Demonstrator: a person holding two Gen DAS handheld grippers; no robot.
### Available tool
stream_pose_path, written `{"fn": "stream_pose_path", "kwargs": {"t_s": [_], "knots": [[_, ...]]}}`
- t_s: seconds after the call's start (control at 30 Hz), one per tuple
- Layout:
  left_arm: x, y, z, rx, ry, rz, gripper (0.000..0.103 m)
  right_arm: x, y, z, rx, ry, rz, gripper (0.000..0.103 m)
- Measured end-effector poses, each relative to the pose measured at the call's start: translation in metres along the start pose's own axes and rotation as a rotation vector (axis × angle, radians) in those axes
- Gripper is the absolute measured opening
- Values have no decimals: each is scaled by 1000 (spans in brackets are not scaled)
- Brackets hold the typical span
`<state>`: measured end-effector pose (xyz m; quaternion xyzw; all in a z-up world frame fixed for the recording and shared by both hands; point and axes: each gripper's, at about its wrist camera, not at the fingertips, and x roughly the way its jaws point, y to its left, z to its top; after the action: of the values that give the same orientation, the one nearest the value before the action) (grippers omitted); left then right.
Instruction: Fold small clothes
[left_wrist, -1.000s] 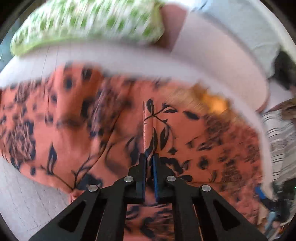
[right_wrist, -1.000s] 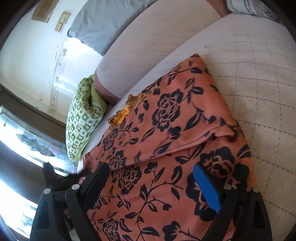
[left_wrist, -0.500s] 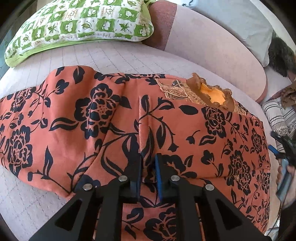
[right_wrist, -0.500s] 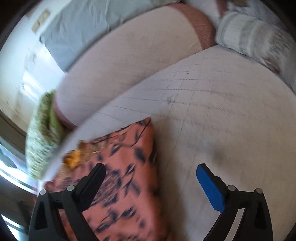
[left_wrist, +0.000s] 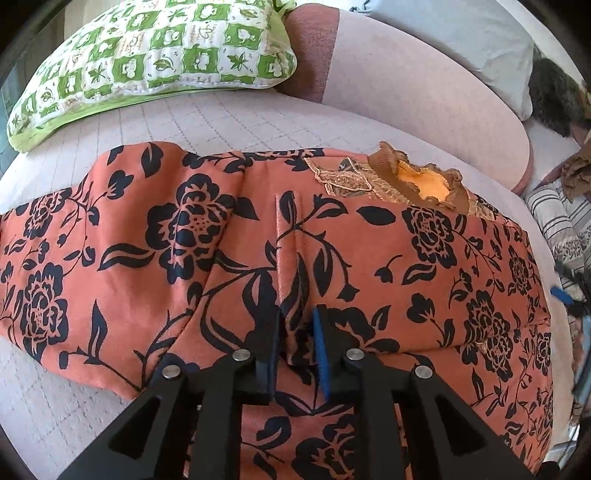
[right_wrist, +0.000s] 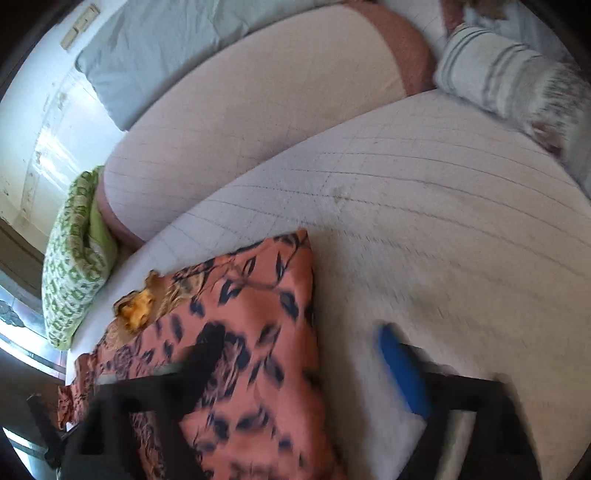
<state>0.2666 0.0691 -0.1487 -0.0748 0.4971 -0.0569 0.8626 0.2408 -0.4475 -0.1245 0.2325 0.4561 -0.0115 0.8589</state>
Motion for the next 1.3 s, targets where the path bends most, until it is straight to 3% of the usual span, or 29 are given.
{"fn": "stream_pose_path", "kwargs": {"t_s": [0.07,0.1,0.13,0.23,0.3,0.33,0.37,0.4,0.43,0.5,0.57,0.63,0.7,0.77,0.83,0.9,1.03,1.1,1.13,1.17,1.2,1.3], "knots": [[1,-1,1,5,-3,5,19,0,4,-18,-26,63,2,81],[2,-2,1,10,-3,7,20,7,4,-24,-28,114,16,65],[3,-2,2,14,-3,8,21,15,3,-28,-31,161,10,10],[-6,0,5,16,15,15,22,14,-11,-32,71,147,9,12],[-28,10,8,-11,-36,15,22,3,4,-33,35,107,-71,18],[-46,22,8,-46,-80,3,30,-2,13,-35,4,95,-105,21],[-62,37,6,-87,-117,-16,50,-8,25,-38,-38,84,-147,38],[-82,60,0,-143,-167,-30,61,-16,37,-44,-78,61,-197,51],[-95,77,-6,-178,-200,-20,72,-27,46,-50,-106,17,-216,74],[-118,128,-19,-276,-257,11,73,-51,64,-67,-164,-66,-171,75],[-129,199,-34,-461,-278,25,73,-71,80,-89,-198,-124,-100,75],[-128,267,-48,-673,-276,38,72,-83,94,-115,-231,-158,-43,75],[-123,306,-56,-762,-255,77,71,-84,108,-136,-262,-183,-35,75],[-130,323,-59,-735,-261,161,69,-80,109,-152,-277,-178,-42,75],[-143,320,-59,-640,-281,186,69,-74,109,-166,-301,-160,-46,75],[-152,313,-57,-513,-287,270,69,-62,110,-174,-333,-149,-63,75],[-145,301,-45,-232,-214,437,65,-55,106,-176,-317,-132,-50,75],[-131,299,-36,-147,-162,503,63,-57,105,-177,-315,-129,-47,75],[-121,300,-30,-122,-119,525,59,-57,104,-177,-314,-130,-47,75],[-114,303,-26,-111,-91,552,43,-58,104,-177,-312,-135,-45,75],[-107,305,-21,-111,-68,576,37,-59,103,-177,-310,-139,-38,75],[-96,315,-12,-178,-42,566,13,-63,103,-177,-313,-147,-24,75]]}}
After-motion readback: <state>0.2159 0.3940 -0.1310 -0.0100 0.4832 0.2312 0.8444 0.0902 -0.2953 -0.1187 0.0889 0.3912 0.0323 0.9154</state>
